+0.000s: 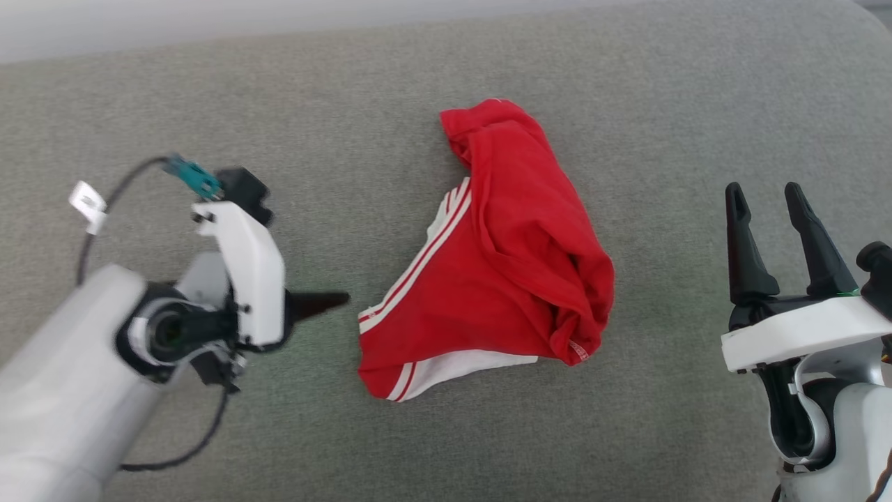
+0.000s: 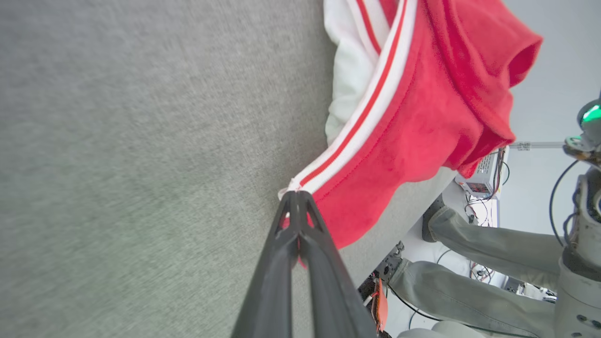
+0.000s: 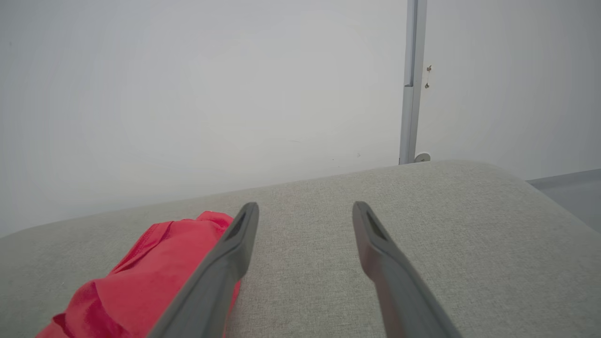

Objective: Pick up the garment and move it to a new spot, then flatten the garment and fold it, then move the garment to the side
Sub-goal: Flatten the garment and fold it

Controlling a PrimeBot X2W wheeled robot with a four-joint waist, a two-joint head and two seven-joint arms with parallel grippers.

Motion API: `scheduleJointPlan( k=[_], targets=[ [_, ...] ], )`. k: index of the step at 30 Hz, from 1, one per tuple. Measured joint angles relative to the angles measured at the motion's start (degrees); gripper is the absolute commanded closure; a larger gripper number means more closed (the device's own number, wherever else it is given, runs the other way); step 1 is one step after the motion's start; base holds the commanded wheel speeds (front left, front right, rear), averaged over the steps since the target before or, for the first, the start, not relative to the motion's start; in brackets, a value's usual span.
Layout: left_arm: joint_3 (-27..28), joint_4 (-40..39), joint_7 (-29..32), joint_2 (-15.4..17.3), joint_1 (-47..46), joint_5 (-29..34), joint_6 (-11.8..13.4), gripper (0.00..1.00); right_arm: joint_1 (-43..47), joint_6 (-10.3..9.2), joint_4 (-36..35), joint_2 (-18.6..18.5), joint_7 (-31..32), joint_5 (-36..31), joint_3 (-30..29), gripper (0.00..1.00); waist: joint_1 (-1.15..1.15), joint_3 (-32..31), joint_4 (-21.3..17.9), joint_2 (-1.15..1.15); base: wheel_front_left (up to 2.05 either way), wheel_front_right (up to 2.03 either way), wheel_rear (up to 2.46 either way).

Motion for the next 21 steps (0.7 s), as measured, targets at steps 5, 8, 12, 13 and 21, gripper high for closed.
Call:
scheduleJointPlan(
  k=[5, 8, 12, 13, 21],
  targets=[
    [2.43, -2.74, -1.65, 2.09, -0.43, -0.93, 0.91, 1.00, 0.15, 0.00, -0.23, 0.00, 0.25, -0.37, -0.32, 0.00, 0.00, -0.88, 1.26, 0.00, 0.00, 0.00, 0.00],
    [2.91, -5.04, -1.98, 2.64, -0.52, -0.96, 1.77, 0.91, 0.31, 0.00, -0.26, 0.01, 0.33, -0.40, -0.37, 0.00, 0.00, -1.46, 1.94, 0.00, 0.00, 0.00, 0.00],
    [1.93, -10.77, -3.20, 3.12, -0.55, 1.97, 1.33, 0.00, 0.40, 0.00, -0.69, 0.01, 0.76, -0.69, -0.46, 0.00, 0.00, -2.21, 2.53, 0.00, 0.00, 0.00, 0.00],
    [1.46, -12.35, -4.02, 3.47, -0.48, 3.05, 0.44, 0.00, 0.38, 0.00, -0.82, 0.01, 0.79, -0.83, -0.47, 0.00, 0.00, -2.34, 2.58, 0.00, 0.00, 0.00, 0.00],
    [-1.10, -21.90, -15.66, 5.49, 3.76, 16.93, -1.54, 0.00, 0.06, 0.00, -3.48, 0.01, 2.26, -1.83, -1.86, 0.00, 0.00, -1.50, 1.22, 0.00, 0.00, 0.00, 0.00]
  ],
)
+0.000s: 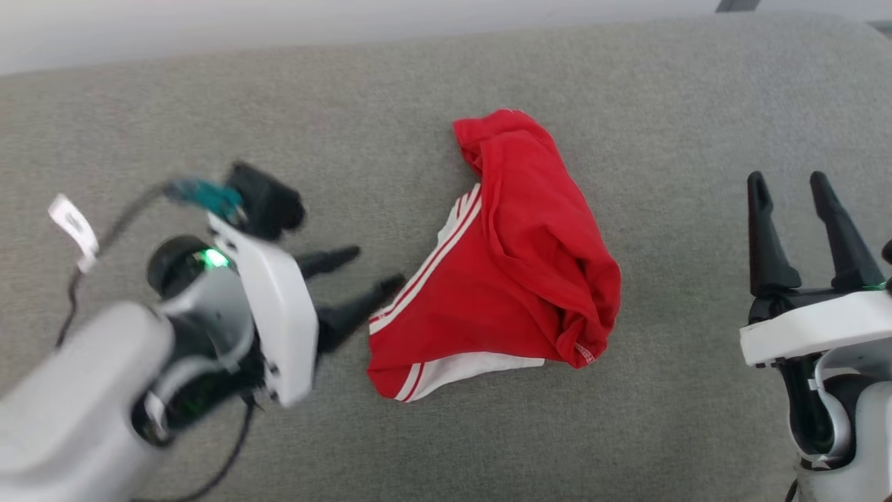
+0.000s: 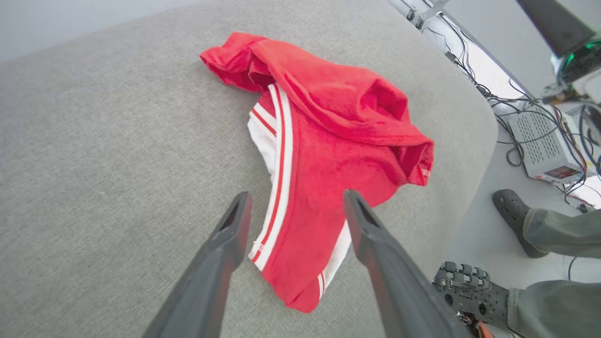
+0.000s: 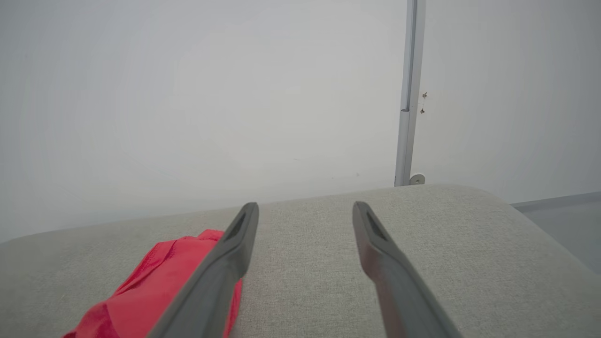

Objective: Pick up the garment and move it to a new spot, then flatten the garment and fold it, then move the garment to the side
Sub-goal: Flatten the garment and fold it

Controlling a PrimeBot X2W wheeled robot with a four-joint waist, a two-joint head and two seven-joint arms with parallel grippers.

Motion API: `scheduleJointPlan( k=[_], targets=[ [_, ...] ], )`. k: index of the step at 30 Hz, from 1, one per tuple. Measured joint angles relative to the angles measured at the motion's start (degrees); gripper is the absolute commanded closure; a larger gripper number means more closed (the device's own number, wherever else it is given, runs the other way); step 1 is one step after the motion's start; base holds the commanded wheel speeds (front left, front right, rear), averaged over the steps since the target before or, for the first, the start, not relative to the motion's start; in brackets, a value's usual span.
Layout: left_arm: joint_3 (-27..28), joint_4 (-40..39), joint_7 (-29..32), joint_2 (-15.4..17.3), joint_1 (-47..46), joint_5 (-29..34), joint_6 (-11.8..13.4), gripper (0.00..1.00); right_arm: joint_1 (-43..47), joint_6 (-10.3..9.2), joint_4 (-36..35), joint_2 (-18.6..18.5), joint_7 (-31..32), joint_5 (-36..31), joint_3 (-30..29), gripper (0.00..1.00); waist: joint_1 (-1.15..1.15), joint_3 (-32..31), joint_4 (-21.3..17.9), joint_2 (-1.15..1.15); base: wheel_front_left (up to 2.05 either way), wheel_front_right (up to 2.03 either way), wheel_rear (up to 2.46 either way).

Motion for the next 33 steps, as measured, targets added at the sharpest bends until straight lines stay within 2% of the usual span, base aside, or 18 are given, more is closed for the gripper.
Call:
scheduleJointPlan(
  k=[4, 9, 16, 23, 24, 25, 28, 33],
  targets=[
    [-2.74, -1.80, -3.11, -0.03, 2.59, 5.37, 0.11, 0.00, 0.03, 0.00, -1.01, 0.00, 0.02, 0.25, -0.53, 0.00, 0.00, 1.68, -0.83, 0.00, 0.00, 0.00, 0.00],
    [-5.83, -0.19, -3.94, -0.64, 3.30, 10.07, -0.05, 0.00, 0.02, 0.00, -1.03, 0.00, -0.16, 0.64, -0.38, 0.00, 0.00, 3.57, -1.83, 0.00, 0.00, 0.00, 0.00],
    [-8.88, 6.51, -4.50, -3.18, 2.47, 14.41, -0.05, 0.00, -0.41, 0.00, -0.78, 0.00, -0.86, 0.99, 0.07, 0.00, 0.00, 5.20, -2.81, 0.00, 0.00, 0.00, 0.00],
    [-11.68, 15.12, -5.73, -5.91, -0.15, 18.90, -1.44, 0.00, -1.09, 0.00, -0.09, 0.00, -1.02, 1.03, 0.62, 0.00, 0.00, 5.99, -2.87, 0.00, 0.00, 0.00, 0.00],
    [-11.68, 15.12, -5.73, -5.91, -0.15, 18.90, -1.44, 0.62, -1.09, 0.00, -0.09, 0.00, -1.02, 1.03, 0.62, 0.00, 0.00, 5.99, -2.87, 0.00, 0.00, 0.00, 0.00],
    [-12.21, 16.22, -5.87, -6.12, -0.85, 20.00, -2.09, 1.00, -1.15, 0.00, -0.01, 0.01, -1.03, 1.02, 0.73, 0.00, 0.00, 5.99, -2.85, 0.00, 0.00, 0.00, 0.00],
    [-12.16, 18.46, -5.33, -6.66, -1.71, 18.92, -2.94, 1.00, -1.19, 0.00, 0.10, -0.01, -1.04, 0.93, 0.66, 0.00, 0.00, 5.77, -2.63, 0.00, 0.00, 0.00, 0.00],
    [-11.63, 18.93, -3.74, -4.90, -2.22, 15.74, -4.30, 1.00, -1.08, 0.00, 0.32, -0.01, -1.09, 0.45, -0.07, 0.00, 0.00, 4.84, -1.95, 0.00, 0.00, 0.00, 0.00]
  ],
)
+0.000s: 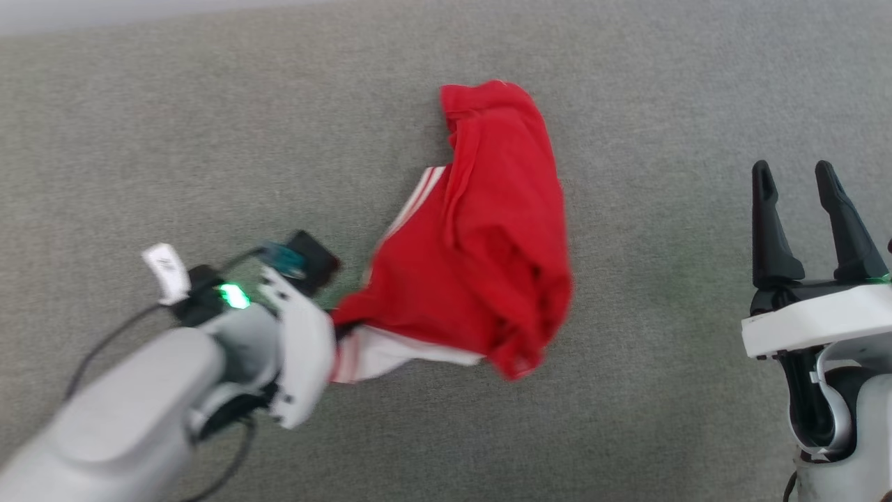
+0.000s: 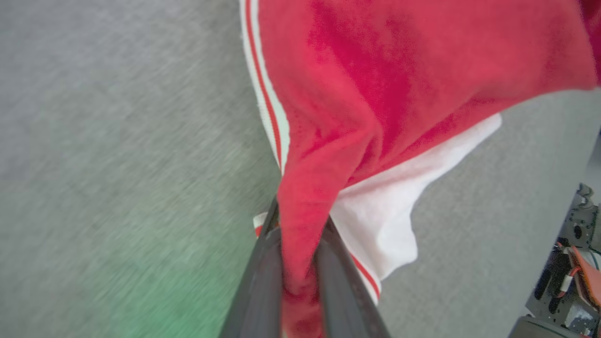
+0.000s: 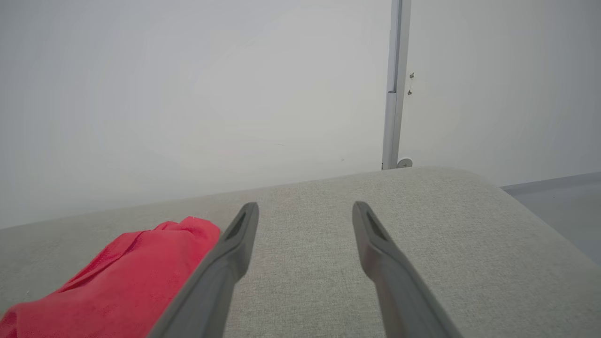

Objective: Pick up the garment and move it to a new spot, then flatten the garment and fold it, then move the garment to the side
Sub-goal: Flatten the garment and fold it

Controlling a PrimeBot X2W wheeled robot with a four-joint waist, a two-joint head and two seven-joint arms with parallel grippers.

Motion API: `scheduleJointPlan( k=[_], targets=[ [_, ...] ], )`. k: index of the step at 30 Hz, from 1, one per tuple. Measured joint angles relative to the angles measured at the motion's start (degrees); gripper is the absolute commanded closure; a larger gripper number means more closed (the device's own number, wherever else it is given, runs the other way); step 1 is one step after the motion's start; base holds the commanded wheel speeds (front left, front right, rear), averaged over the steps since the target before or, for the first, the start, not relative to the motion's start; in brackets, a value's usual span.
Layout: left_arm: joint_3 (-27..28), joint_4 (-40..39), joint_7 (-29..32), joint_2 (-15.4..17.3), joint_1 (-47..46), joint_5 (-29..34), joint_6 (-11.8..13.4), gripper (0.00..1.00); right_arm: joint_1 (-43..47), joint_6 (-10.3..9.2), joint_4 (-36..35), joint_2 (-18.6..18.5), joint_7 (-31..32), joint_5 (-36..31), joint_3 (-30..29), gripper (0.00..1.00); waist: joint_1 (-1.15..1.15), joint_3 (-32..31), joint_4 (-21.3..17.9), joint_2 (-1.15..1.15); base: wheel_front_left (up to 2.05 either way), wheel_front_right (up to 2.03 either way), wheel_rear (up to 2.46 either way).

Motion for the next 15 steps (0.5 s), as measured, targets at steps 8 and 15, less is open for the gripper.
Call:
scheduleJointPlan(
  k=[8, 15],
  targets=[
    [4.35, -2.96, 2.13, 10.29, -0.62, -3.39, 0.37, 1.00, 1.26, 0.00, -0.51, 0.02, 0.87, -0.07, -0.32, 0.00, 0.00, -1.98, 1.19, 0.00, 0.00, 0.00, 0.00],
    [7.04, -0.81, 1.13, 15.06, -0.68, -3.72, 2.81, 1.00, 2.32, 0.00, -0.64, 0.01, 1.11, -0.10, -0.29, 0.00, 0.00, -3.30, 1.78, 0.00, 0.00, 0.00, 0.00]
  ],
)
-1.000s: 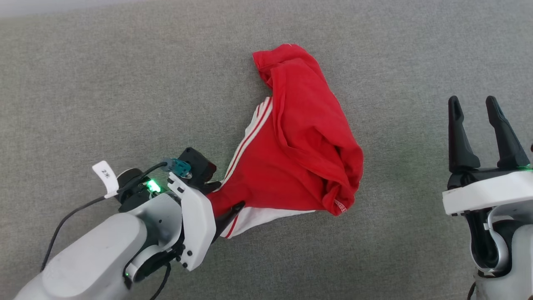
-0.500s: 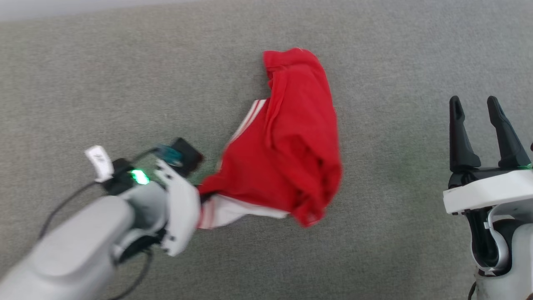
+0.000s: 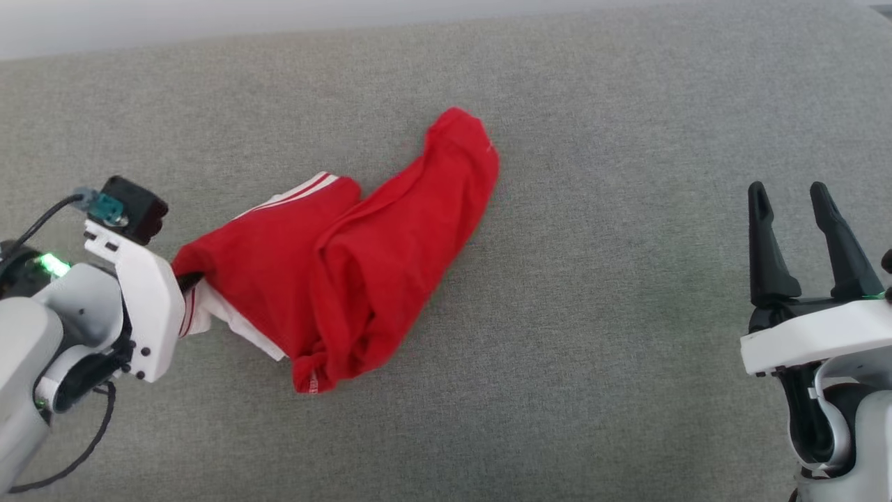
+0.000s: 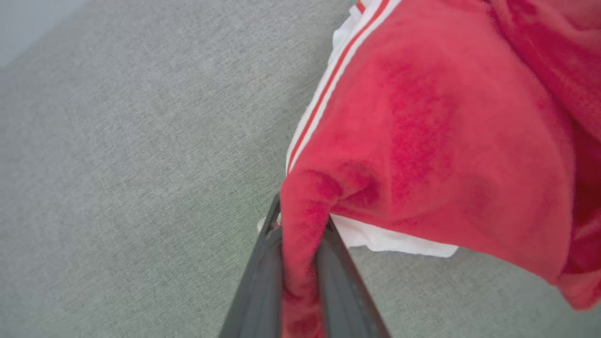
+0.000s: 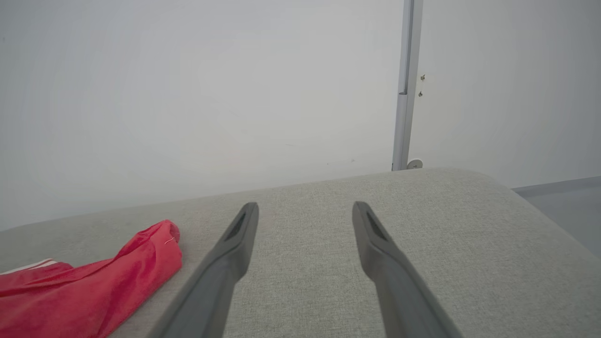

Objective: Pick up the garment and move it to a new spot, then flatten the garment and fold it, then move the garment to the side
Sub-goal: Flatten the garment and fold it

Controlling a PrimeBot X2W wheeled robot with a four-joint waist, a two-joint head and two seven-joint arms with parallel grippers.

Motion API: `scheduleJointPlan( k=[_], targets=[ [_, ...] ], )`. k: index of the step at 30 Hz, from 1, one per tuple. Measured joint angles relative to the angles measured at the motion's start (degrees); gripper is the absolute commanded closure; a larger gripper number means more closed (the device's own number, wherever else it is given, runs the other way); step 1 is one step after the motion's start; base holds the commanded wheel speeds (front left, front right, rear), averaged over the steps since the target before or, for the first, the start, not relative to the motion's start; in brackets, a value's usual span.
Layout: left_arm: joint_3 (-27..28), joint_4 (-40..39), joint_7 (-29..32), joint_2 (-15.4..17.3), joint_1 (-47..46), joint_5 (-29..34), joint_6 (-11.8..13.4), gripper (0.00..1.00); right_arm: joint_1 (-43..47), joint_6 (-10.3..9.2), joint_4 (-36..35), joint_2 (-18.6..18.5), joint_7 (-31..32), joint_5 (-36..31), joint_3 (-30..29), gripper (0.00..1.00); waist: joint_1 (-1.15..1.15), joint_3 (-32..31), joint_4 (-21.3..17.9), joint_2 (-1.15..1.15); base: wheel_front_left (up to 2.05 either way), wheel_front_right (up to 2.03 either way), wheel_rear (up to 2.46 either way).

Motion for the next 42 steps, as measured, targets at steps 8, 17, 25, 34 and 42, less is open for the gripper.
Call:
scheduleJointPlan(
  k=[8, 17, 25, 34, 42],
  targets=[
    [1.13, 3.78, -1.07, -2.19, 1.91, -4.70, -0.07, 0.00, 0.64, 0.00, 0.37, 0.01, 0.25, 0.15, 0.71, 0.00, 0.00, -1.14, 0.37, 0.00, 0.00, 0.00, 0.00],
    [3.61, -0.62, 5.53, -4.36, -2.41, -10.34, 2.09, 0.00, 0.29, 0.00, 0.22, 0.01, 0.83, 0.10, 1.04, 0.00, 0.00, -1.40, 1.09, 0.00, 0.00, 0.00, 0.00],
    [2.74, -6.91, 17.11, -8.72, -7.62, -14.81, 8.12, 0.00, -1.49, 0.00, 0.47, 0.01, 0.62, 0.37, 1.93, 0.00, 0.00, -0.39, -0.94, 0.00, 0.00, 0.00, 0.00],
    [-1.72, -6.17, 22.26, -9.43, -7.26, -13.54, 10.61, 0.00, -2.48, 0.00, 1.74, -0.01, -0.62, 1.58, 2.74, 0.00, 0.00, 1.69, -4.33, 0.00, 0.00, 0.00, 0.00],
    [-1.12, -4.54, 20.59, -12.16, -6.69, -16.55, 6.45, 1.00, -3.36, 0.00, 3.00, 0.00, -1.87, 1.59, 2.77, 0.00, 0.00, 2.60, -5.09, 0.00, 0.00, 0.00, 0.00]
  ],
)
